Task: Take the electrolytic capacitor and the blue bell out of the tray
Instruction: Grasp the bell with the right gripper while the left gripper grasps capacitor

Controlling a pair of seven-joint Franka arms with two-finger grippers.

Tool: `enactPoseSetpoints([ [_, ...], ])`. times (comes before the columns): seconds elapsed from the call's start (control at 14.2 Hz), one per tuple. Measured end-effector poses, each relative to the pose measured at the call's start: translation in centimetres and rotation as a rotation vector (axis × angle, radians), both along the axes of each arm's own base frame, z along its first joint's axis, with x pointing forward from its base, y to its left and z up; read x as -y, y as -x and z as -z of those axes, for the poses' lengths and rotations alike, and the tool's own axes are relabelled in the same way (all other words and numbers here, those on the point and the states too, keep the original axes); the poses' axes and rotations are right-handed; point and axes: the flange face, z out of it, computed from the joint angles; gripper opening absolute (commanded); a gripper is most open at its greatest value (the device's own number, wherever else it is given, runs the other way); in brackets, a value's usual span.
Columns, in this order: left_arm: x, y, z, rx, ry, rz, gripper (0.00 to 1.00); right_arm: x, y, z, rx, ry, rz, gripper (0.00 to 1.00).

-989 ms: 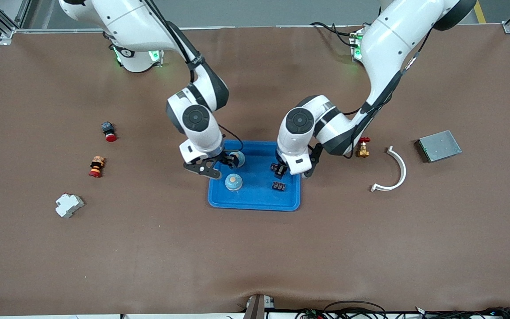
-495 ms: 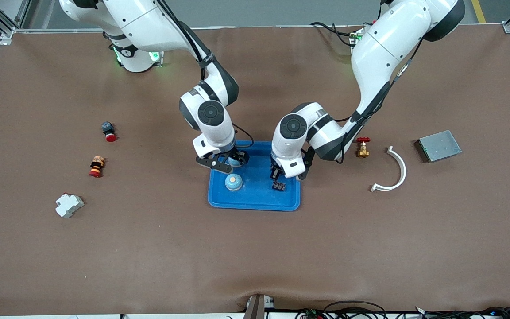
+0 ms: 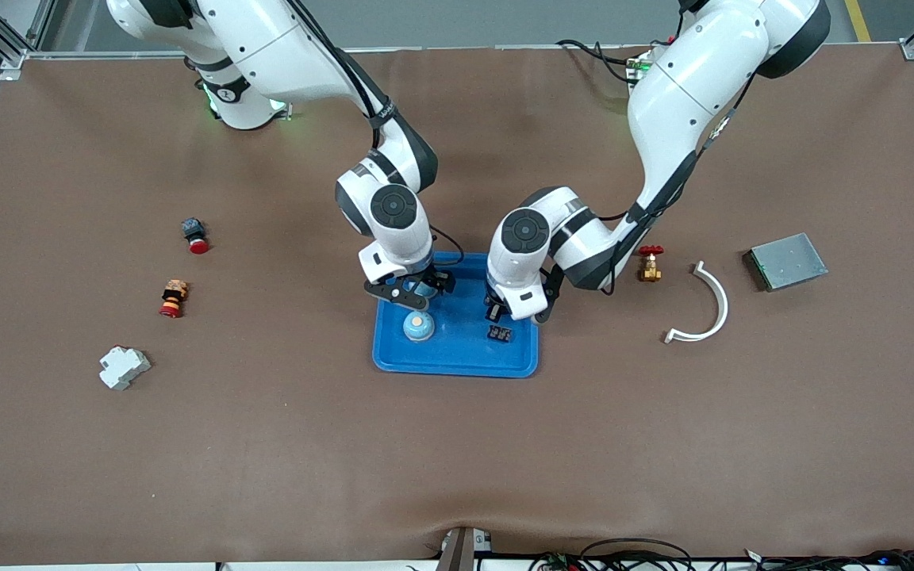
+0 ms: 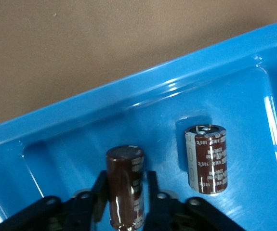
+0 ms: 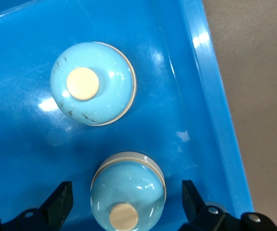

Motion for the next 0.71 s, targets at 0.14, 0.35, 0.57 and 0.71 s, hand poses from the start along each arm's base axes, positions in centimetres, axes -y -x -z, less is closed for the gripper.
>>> enactPoseSetpoints([
  [0.14, 0.1, -0.2, -0.3, 0.009, 0.001, 0.003, 0.0, -0.1, 0.0, 0.1, 0.0, 0.0, -0.001, 0.86],
  [0.35, 0.3, -0.9, -2.0, 0.066, -0.011, 0.035, 0.0, -0.4, 0.1, 0.2, 0.001, 0.001, -0.007, 0.05],
  [0.57, -1.5, -2.8, -6.1, 0.105, -0.054, 0.029, 0.0, -0.7, -0.2, -0.3, 0.008, -0.005, -0.007, 0.0],
  [0.71, -3.7, -3.9, -9.0, 0.105, -0.113, 0.041, 0.0, -0.8, -0.5, -0.6, 0.013, -0.009, -0.005, 0.0],
])
